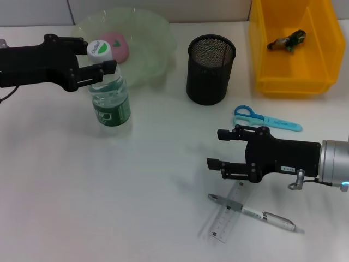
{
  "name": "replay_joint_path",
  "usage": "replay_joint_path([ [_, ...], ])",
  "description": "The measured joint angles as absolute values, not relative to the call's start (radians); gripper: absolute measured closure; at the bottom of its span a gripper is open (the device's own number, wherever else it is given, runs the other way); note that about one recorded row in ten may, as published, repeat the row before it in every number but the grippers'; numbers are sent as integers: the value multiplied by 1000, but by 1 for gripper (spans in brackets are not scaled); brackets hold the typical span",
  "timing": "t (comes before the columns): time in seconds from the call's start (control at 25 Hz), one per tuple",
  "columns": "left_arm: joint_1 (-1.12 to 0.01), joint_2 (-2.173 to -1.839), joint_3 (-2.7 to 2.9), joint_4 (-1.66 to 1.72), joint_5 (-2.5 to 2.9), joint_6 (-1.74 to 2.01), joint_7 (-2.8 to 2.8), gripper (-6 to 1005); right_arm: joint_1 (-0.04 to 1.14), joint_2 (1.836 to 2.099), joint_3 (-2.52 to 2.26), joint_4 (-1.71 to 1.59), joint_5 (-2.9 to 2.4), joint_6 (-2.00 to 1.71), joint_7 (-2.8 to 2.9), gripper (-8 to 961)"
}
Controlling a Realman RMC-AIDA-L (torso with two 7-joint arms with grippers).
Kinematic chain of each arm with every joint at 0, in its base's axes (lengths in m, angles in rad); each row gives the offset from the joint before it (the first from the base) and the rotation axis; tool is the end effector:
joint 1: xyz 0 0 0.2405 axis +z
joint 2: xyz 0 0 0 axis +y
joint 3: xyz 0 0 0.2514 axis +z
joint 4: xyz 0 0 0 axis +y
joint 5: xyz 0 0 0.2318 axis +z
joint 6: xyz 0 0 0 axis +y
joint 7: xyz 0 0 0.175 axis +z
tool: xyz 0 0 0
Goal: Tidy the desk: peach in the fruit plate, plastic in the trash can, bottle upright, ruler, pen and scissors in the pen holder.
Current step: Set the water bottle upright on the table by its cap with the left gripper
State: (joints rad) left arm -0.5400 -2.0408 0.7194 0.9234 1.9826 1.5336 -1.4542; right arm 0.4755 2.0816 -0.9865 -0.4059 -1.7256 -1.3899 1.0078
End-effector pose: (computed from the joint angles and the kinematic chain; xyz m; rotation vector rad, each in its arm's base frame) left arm -0.2350 0.3950 0.0413 -2.6375 -0.3704 -0.5475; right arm 0.2748 0.3217 -0.0913 -2.7543 0.4322 0.6916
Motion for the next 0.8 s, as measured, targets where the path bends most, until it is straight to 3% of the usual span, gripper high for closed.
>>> replay_joint_path([
  [0.8, -529, -2033, 678, 925, 1980, 1489, -1462, 547, 476, 2082, -979, -408, -1726, -1390, 1008, 213],
])
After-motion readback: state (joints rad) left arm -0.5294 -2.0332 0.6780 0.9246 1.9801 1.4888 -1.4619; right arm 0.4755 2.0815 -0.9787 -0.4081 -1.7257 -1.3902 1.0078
